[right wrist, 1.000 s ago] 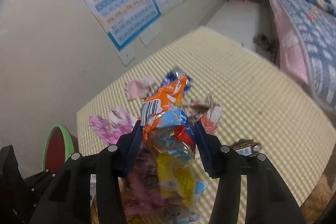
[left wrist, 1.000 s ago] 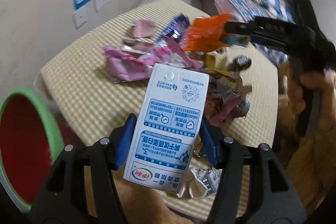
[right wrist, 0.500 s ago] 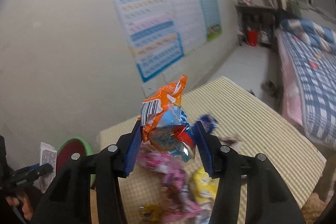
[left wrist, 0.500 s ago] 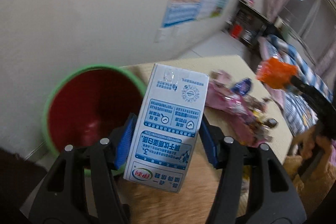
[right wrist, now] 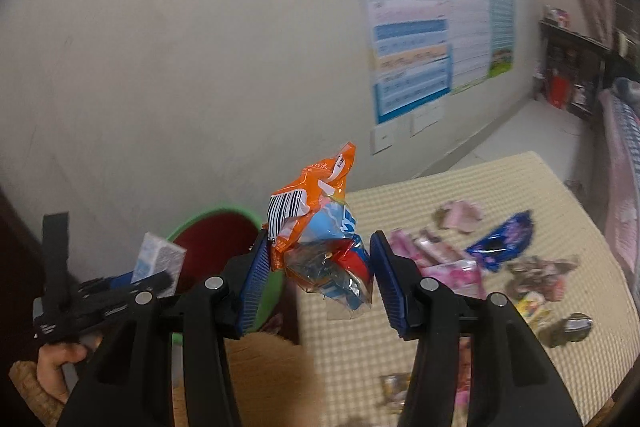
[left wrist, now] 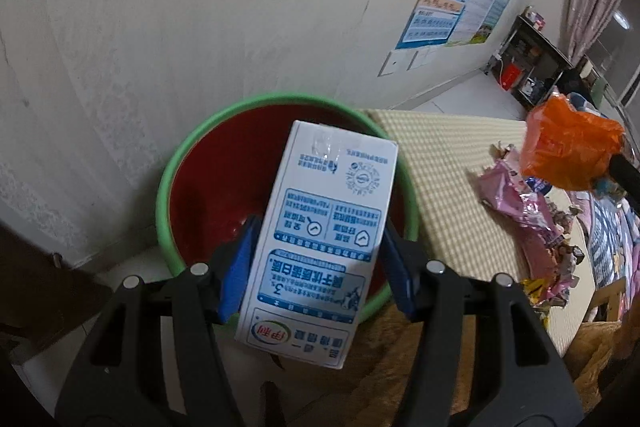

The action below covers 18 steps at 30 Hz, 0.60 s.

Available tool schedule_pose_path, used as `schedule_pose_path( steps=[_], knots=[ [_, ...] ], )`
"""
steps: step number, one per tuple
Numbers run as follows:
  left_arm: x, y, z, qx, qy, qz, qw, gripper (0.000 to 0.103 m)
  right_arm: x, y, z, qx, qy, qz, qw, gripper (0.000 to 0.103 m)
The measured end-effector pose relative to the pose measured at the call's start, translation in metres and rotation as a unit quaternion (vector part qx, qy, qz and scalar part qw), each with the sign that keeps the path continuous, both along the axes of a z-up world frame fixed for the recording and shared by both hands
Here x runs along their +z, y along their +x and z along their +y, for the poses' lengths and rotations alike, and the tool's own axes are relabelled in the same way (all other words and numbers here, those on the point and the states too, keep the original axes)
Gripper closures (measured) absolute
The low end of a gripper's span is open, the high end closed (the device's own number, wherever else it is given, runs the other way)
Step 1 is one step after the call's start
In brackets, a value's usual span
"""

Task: Collect trash
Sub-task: 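Carry both items over the red bin and open both grippers to drop them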

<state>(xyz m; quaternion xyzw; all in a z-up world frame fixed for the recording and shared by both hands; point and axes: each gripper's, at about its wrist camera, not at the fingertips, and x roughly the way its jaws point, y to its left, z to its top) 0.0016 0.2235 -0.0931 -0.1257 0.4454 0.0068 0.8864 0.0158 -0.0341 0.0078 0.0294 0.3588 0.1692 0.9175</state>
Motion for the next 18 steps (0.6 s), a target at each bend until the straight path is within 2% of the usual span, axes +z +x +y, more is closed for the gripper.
schedule_pose_path(
  steps=[9, 18],
  knots=[
    [-0.023, 0.007, 0.014, 0.017, -0.015, 0.024, 0.9995, 0.047, -0.037, 0.015, 0.061, 0.069, -0.018, 0.047, 0.996, 0.054],
    [-0.028, 0.024, 0.017, 0.029, -0.021, 0.028, 0.9990, 0.047, -0.052, 0.029, 0.091, 0.116, -0.031, 0.059, 0.991, 0.051]
  ],
)
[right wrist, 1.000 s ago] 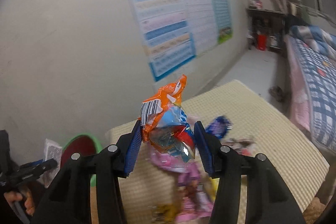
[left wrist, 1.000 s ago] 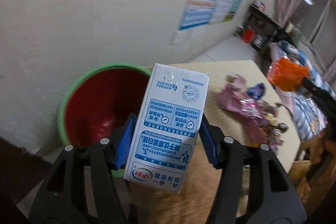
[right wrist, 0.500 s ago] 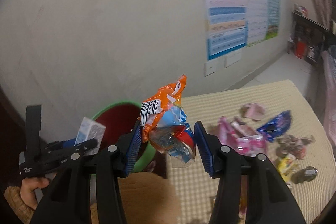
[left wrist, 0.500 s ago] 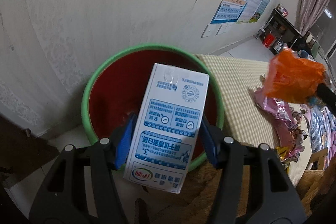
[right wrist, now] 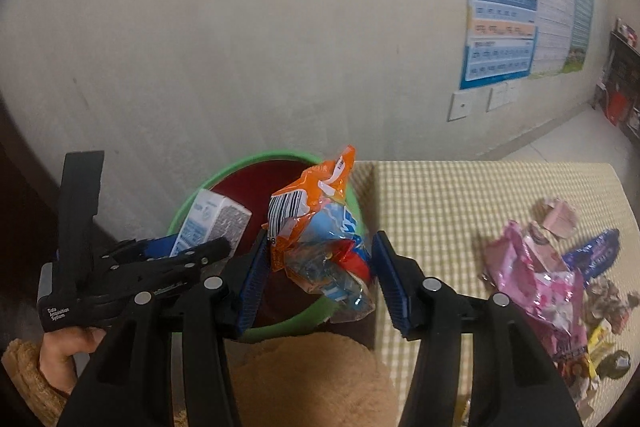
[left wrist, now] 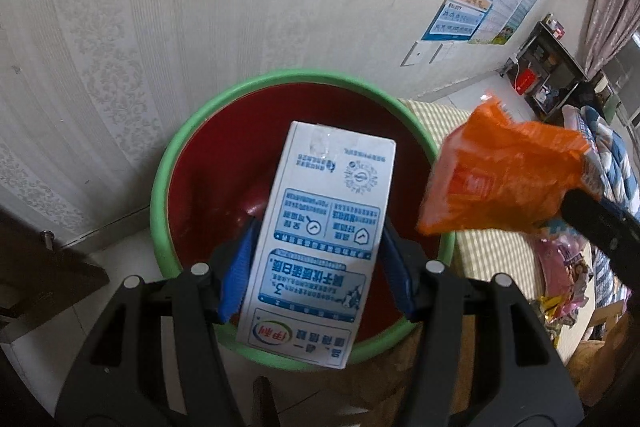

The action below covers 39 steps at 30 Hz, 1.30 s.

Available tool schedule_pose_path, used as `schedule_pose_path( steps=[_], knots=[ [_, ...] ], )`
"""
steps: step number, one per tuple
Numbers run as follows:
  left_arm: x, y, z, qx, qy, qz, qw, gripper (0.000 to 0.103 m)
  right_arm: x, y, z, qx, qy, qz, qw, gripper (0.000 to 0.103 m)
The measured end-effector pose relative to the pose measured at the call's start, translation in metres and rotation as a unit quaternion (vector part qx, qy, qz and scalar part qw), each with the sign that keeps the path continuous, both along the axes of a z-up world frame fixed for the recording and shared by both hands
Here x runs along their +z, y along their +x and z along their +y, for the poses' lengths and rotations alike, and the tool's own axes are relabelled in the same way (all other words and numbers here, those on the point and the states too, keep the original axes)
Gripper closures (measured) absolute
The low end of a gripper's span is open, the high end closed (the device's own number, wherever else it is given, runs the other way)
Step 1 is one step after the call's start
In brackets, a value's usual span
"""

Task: Collect trash
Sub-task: 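Carry both items over the red bin and open both grippers to drop them, then grasp the white printed wrapper with the left gripper while the right grasps a pink wrapper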

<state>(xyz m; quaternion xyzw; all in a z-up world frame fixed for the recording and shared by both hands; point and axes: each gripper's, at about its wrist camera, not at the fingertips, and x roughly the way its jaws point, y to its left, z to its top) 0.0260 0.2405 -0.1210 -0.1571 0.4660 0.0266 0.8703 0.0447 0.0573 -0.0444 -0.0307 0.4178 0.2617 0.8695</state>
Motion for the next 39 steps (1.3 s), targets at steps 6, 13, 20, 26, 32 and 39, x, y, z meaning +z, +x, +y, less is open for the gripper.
schedule_pose_path(
  steps=[6, 13, 20, 26, 32, 39],
  knots=[
    [0.002, 0.001, 0.006, 0.014, -0.003, -0.006, 0.9999, 0.034, -0.001, -0.004, 0.005, 0.012, 0.007, -0.007, 1.000, 0.037],
    [0.008, -0.002, 0.000, 0.007, 0.000, -0.009, 0.9999, 0.033, 0.006, -0.011, -0.022, -0.009, 0.007, -0.002, 1.000, 0.037],
    [0.023, -0.002, -0.028, -0.022, 0.002, -0.020, 0.9996, 0.033, 0.035, -0.009, -0.121, -0.110, 0.004, -0.014, 0.994, 0.035],
    [0.037, -0.005, -0.084, -0.092, -0.007, -0.025, 0.9954, 0.033, 0.037, -0.021, -0.224, -0.214, -0.023, -0.007, 0.976, 0.032],
    [0.037, -0.019, -0.172, -0.212, -0.026, -0.003, 0.9769, 0.028, -0.012, -0.035, -0.274, -0.249, -0.012, 0.077, 0.965, 0.032],
    [0.008, -0.062, -0.261, -0.340, -0.014, 0.072, 0.9374, 0.019, -0.041, -0.037, -0.250, -0.200, -0.052, 0.112, 0.972, 0.041]
  ],
)
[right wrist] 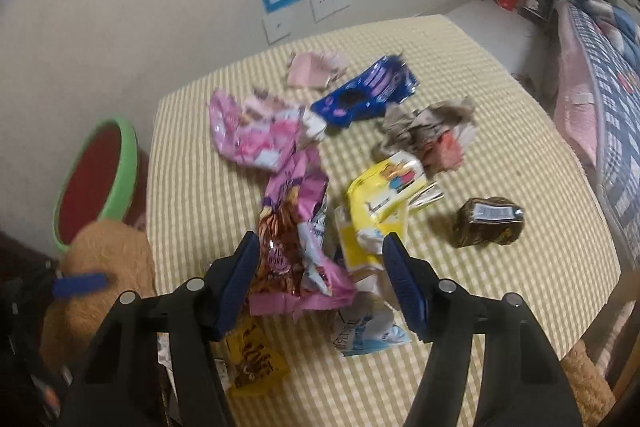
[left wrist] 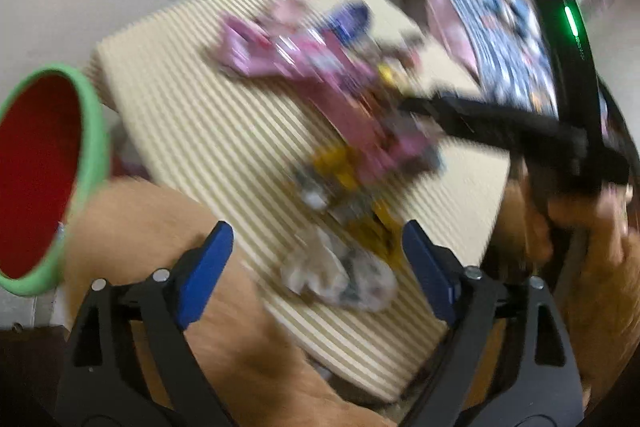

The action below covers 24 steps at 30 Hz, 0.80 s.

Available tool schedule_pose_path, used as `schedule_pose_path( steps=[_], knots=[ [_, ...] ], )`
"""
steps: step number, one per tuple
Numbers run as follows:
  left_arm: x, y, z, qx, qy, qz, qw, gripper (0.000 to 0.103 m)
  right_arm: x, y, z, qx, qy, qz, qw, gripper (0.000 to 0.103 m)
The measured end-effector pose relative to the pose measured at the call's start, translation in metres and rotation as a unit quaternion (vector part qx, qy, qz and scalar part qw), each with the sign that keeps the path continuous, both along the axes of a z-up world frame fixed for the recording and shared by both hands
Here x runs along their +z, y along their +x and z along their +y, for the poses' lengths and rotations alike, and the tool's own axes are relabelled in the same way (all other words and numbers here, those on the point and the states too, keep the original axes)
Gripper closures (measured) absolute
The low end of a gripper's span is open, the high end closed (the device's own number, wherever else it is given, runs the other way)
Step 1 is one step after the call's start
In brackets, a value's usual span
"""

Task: Collect trash
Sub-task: 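Grasp the white printed wrapper with the left gripper while the right grasps a pink wrapper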

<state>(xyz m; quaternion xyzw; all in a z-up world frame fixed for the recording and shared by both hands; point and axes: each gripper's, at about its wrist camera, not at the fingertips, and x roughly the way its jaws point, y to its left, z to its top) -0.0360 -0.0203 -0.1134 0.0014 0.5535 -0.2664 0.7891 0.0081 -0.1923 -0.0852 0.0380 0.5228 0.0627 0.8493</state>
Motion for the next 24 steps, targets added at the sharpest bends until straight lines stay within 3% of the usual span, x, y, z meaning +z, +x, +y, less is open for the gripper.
schedule_pose_path(
  steps=[3, 6, 8, 9, 10, 12, 17, 18, 19, 24],
  knots=[
    [-0.023, -0.016, -0.026, -0.043, 0.043, 0.025, 0.9978, 0.012, -0.010, 0.000, 0.002, 0.004, 0.014, 0.017, 1.000, 0.041],
    [-0.037, -0.022, -0.040, -0.061, 0.091, 0.017, 0.9939, 0.012, -0.017, 0.001, 0.004, 0.009, 0.003, 0.023, 1.000, 0.041],
    [-0.045, -0.020, -0.044, -0.061, 0.100, 0.020, 0.9929, 0.012, -0.023, 0.002, 0.005, 0.012, -0.003, 0.033, 0.999, 0.065],
    [-0.049, -0.020, -0.047, -0.060, 0.106, 0.021, 0.9923, 0.012, -0.025, 0.003, 0.004, 0.011, -0.002, 0.035, 0.999, 0.069],
    [-0.050, -0.019, -0.048, -0.061, 0.109, 0.020, 0.9920, 0.012, -0.024, 0.003, 0.002, 0.007, -0.001, 0.034, 0.999, 0.080],
    [-0.051, -0.019, -0.050, -0.061, 0.105, 0.018, 0.9925, 0.024, -0.020, 0.003, -0.005, -0.002, 0.029, 0.031, 0.999, 0.085],
    [-0.050, -0.008, -0.043, -0.042, 0.074, 0.021, 0.9961, 0.030, 0.003, -0.002, -0.018, -0.025, 0.073, -0.006, 0.997, 0.087],
    [-0.046, -0.003, -0.040, -0.040, 0.069, 0.020, 0.9966, 0.035, 0.010, -0.004, -0.021, -0.030, 0.079, -0.019, 0.996, 0.087],
    [-0.043, 0.000, -0.039, -0.038, 0.059, 0.018, 0.9974, 0.047, 0.016, -0.005, -0.023, -0.033, 0.085, -0.029, 0.995, 0.087],
    [-0.033, 0.015, -0.020, -0.007, 0.033, 0.016, 0.9993, 0.050, 0.046, -0.015, -0.035, -0.051, 0.105, -0.086, 0.989, 0.087]
  ],
)
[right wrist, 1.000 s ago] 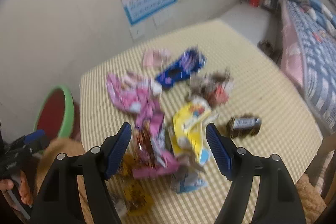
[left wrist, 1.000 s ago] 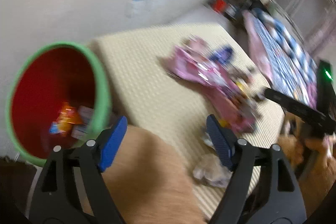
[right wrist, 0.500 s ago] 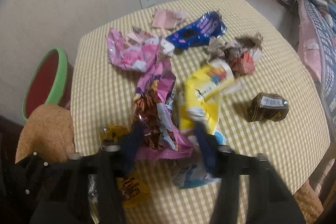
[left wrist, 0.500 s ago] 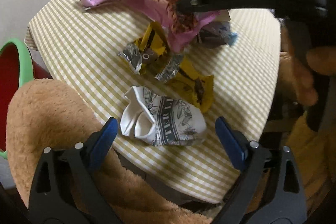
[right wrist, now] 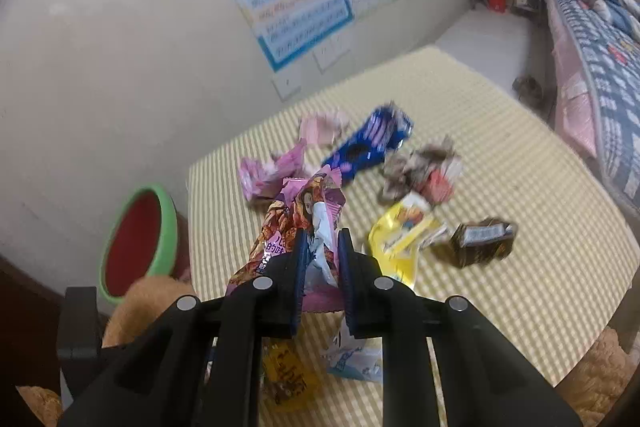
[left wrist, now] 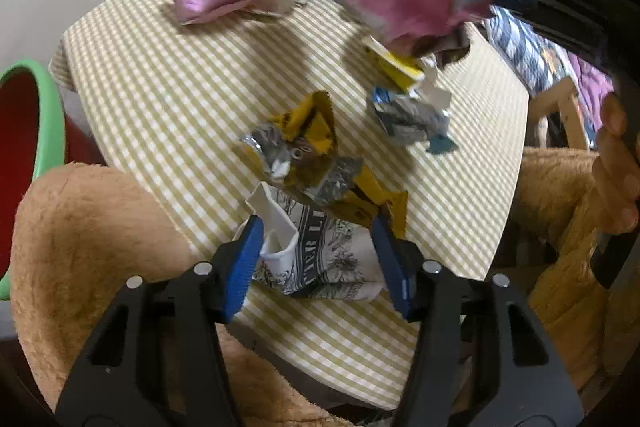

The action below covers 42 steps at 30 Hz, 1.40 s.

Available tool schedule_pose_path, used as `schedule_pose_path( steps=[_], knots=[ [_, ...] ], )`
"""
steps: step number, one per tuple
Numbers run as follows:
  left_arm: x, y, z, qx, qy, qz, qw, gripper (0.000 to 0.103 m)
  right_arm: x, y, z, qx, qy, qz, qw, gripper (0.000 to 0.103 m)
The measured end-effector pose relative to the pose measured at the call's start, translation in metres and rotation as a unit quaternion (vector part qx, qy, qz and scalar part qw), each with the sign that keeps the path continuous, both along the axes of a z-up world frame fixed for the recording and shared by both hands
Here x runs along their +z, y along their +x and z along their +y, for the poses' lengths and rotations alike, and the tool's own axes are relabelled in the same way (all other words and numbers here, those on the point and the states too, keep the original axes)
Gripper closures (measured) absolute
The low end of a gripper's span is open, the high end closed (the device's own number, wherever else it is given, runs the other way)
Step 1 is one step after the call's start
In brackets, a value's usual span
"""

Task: Collect trash
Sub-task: 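Grasp the white printed wrapper with the left gripper while the right grasps a pink wrapper, then lift the pink wrapper with the right gripper and hold it above the table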

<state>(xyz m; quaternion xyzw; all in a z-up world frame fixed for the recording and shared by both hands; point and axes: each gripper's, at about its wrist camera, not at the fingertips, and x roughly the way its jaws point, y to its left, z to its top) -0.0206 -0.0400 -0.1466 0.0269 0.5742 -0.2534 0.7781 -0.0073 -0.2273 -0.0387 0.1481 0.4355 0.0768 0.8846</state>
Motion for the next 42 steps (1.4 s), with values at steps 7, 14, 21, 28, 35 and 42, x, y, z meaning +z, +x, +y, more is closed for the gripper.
schedule_pose_path(
  steps=[7, 14, 21, 28, 35, 42],
  knots=[
    [0.053, 0.004, 0.018, 0.032, -0.019, -0.095, 0.9948, 0.050, 0.017, -0.006, -0.014, -0.031, 0.022, -0.031, 0.999, 0.087],
    [0.108, 0.011, 0.017, 0.055, -0.024, -0.201, 0.9777, 0.050, 0.032, -0.015, -0.013, -0.046, 0.000, -0.068, 0.997, 0.087],
    [0.140, 0.025, 0.014, 0.078, -0.027, -0.257, 0.9630, 0.050, 0.038, -0.018, -0.005, -0.039, -0.010, -0.085, 0.996, 0.087],
    [0.154, 0.022, 0.028, 0.103, -0.019, -0.286, 0.9524, 0.050, 0.037, -0.018, 0.003, -0.032, -0.018, -0.091, 0.995, 0.087],
    [0.154, 0.020, 0.054, 0.133, -0.019, -0.287, 0.9483, 0.050, 0.036, -0.019, 0.015, -0.021, -0.033, -0.093, 0.995, 0.087],
    [0.155, 0.022, 0.078, 0.162, -0.019, -0.290, 0.9431, 0.050, 0.033, -0.019, 0.032, -0.007, -0.043, -0.088, 0.995, 0.087]
  ],
)
